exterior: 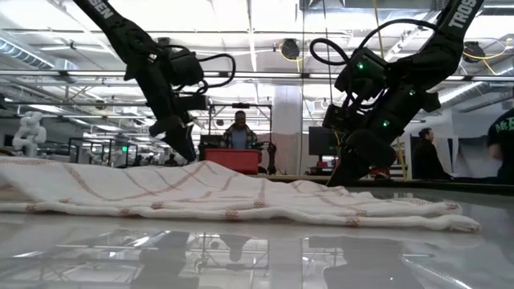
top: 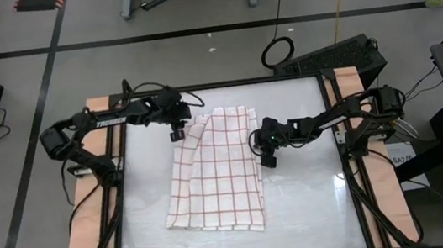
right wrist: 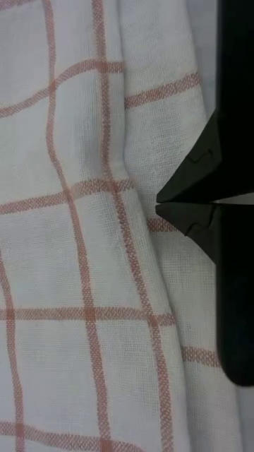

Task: Roll towel
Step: Fold the white checkered towel

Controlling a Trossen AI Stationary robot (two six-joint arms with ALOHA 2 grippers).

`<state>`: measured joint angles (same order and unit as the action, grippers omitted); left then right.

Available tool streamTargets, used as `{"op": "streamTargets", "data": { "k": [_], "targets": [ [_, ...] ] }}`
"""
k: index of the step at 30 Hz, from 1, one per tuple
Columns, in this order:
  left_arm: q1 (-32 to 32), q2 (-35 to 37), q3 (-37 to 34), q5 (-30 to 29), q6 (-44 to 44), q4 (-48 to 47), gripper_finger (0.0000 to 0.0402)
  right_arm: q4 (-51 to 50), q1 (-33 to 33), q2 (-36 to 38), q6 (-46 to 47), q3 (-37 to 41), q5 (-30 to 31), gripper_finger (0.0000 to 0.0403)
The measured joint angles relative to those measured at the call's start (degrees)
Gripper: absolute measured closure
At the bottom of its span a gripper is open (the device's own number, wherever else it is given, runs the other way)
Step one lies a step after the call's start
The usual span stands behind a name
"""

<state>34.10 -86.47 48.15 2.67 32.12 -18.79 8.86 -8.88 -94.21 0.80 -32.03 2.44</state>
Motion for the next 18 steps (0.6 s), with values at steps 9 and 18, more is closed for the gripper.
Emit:
{"op": "streamTargets", "data": {
  "k": [9,18],
  "targets": [
    [1.93,-0.97,0.64,-0.04,4.81,0.68,0.0252,0.07,0.0,0.0,-0.2,0.0,0.06,0.0403],
    [3.05,-5.29,0.58,0.47,7.4,1.02,0.0165,0.15,0.0,0.02,-0.44,0.0,0.15,0.0403]
  ]
}}
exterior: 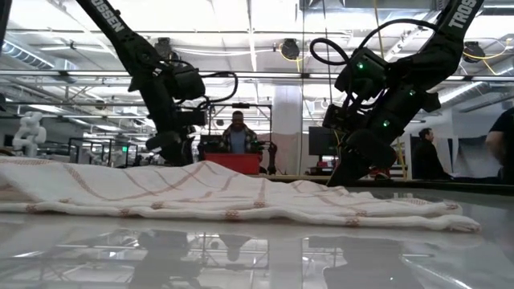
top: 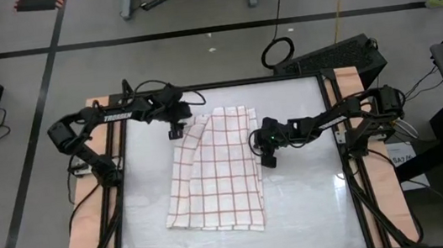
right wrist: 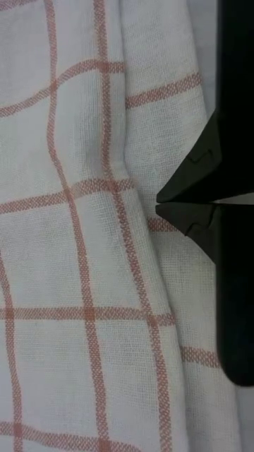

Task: Roll towel
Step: Fold the white checkered towel

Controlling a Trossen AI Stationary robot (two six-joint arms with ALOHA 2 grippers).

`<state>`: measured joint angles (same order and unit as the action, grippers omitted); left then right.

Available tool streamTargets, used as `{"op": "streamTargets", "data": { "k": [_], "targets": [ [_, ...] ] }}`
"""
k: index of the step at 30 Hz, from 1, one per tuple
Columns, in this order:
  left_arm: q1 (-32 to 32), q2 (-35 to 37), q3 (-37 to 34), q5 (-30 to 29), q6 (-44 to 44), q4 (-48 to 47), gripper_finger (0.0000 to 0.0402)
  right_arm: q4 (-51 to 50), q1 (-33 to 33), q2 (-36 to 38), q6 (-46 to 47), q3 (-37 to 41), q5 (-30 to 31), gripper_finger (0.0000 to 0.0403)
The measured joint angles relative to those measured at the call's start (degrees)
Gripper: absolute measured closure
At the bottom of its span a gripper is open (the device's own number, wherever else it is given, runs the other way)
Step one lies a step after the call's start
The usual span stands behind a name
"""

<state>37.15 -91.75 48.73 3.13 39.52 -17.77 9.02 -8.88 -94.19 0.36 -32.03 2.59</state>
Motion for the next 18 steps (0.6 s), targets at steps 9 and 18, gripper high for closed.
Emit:
{"op": "streamTargets", "data": {
  "k": [9,18],
  "targets": [
    [-0.15,-0.13,0.0,3.1,7.15,3.21,0.0211,0.02,0.0,0.0,0.0,0.0,0.0,0.0403],
    [0.28,-0.27,-0.02,3.43,9.06,0.32,0.0371,0.04,0.0,0.0,-0.83,-0.02,0.02,0.0403]
  ]
}}
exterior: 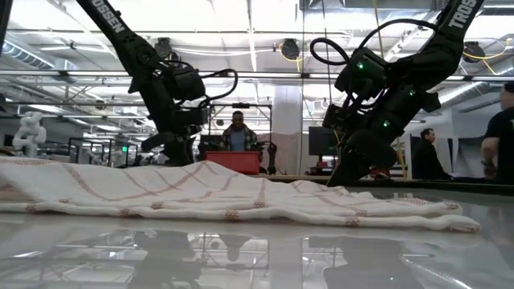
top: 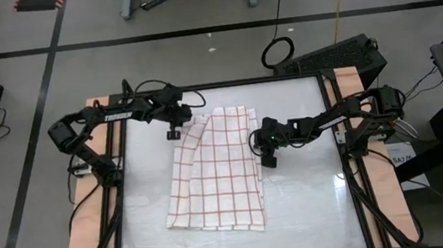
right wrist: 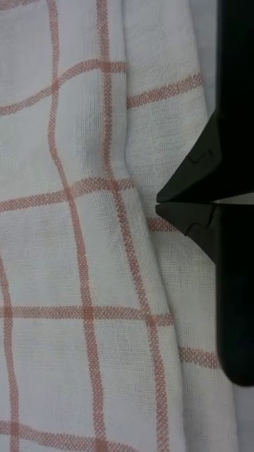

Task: Roll towel
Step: Fold the white checkered towel

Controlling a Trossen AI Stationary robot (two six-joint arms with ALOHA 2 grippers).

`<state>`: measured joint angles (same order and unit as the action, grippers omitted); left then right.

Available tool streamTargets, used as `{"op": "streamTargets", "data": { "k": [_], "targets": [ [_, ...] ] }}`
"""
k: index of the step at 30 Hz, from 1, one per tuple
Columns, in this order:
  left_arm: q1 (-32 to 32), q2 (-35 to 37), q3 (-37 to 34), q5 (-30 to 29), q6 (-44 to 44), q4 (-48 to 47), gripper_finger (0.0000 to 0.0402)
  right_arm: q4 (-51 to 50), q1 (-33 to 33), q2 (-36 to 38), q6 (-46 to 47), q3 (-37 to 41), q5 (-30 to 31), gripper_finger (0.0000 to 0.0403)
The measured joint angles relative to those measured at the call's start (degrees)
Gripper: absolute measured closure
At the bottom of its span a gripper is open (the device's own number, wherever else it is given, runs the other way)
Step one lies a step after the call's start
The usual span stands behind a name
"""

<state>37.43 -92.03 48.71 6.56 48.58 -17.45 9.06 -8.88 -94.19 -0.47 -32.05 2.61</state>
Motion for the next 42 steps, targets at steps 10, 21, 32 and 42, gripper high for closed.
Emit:
{"op": "streamTargets", "data": {
  "k": [10,21,32,42],
  "targets": [
    [0.2,2.28,3.22,-6.51,-0.01,-0.06,0.0399,-0.21,0.0,0.02,-3.37,-0.02,0.0,0.0403],
    [3.61,2.23,6.69,-12.51,2.67,-4.74,0.04,-0.42,-0.04,0.02,-5.19,-0.03,-1.13,0.0403],
    [4.69,2.25,6.67,-14.94,-0.15,-5.42,0.0401,-0.42,-0.04,0.02,-5.57,-0.04,-1.18,0.0403],
    [4.83,2.25,6.25,-14.67,-6.06,-4.95,0.0393,-6.0,0.92,6.64,-3.62,0.33,4.9,0.0326]
  ]
}}
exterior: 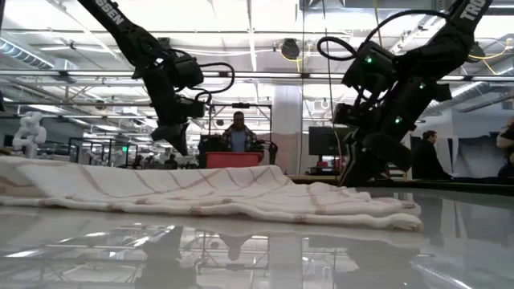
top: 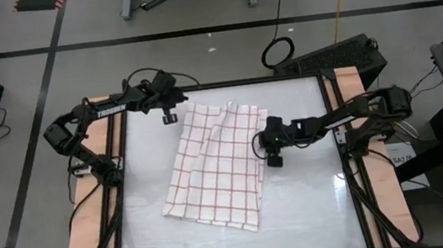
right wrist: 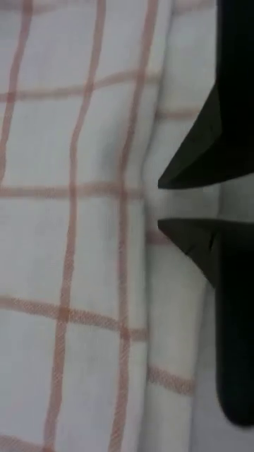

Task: Roll towel
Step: Fold the white checkered towel

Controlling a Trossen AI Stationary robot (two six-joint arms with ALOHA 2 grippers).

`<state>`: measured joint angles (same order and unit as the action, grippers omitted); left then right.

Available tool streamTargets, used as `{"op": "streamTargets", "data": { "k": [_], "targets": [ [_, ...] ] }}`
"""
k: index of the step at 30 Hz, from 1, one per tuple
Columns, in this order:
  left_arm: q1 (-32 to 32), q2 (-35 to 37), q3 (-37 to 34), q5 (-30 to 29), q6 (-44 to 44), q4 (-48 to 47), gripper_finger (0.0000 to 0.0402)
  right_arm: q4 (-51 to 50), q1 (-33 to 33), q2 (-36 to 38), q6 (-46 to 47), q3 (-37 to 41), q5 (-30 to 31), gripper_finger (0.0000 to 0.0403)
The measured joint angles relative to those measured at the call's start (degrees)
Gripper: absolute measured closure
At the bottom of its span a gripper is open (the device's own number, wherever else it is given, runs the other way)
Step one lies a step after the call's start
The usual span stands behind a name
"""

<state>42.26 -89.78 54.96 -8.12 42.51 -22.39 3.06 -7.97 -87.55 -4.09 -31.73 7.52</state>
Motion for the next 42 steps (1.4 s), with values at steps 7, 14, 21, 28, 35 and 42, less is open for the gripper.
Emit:
{"op": "streamTargets", "data": {
  "k": [7,14,21,28,35,42],
  "targets": [
    [-0.03,0.0,-0.02,18.52,-10.73,-1.48,0.0345,-2.28,-0.19,5.69,-4.7,-0.11,7.6,0.0232],
    [-6.2,0.0,-2.76,18.73,-18.47,-1.71,0.0337,2.0,-8.43,5.95,-12.56,-0.21,11.68,0.0219],
    [-10.37,0.0,-7.45,11.61,-24.38,-0.54,0.0336,5.0,-26.71,5.74,-5.04,-0.24,-8.6,0.0241],
    [-10.91,0.0,-11.97,11.01,-26.02,1.7,0.0336,4.07,-34.6,0.12,-2.56,-5.24,-23.46,0.0247],
    [-11.18,0.11,-13.98,10.78,-27.27,4.87,0.0336,-11.35,-36.19,-8.09,3.93,-18.4,-24.1,0.0247],
    [-11.28,0.06,-14.12,10.64,-27.42,7.51,0.0336,-16.02,-36.04,-14.31,5.6,-22.57,-22.52,0.0247]
  ]
}}
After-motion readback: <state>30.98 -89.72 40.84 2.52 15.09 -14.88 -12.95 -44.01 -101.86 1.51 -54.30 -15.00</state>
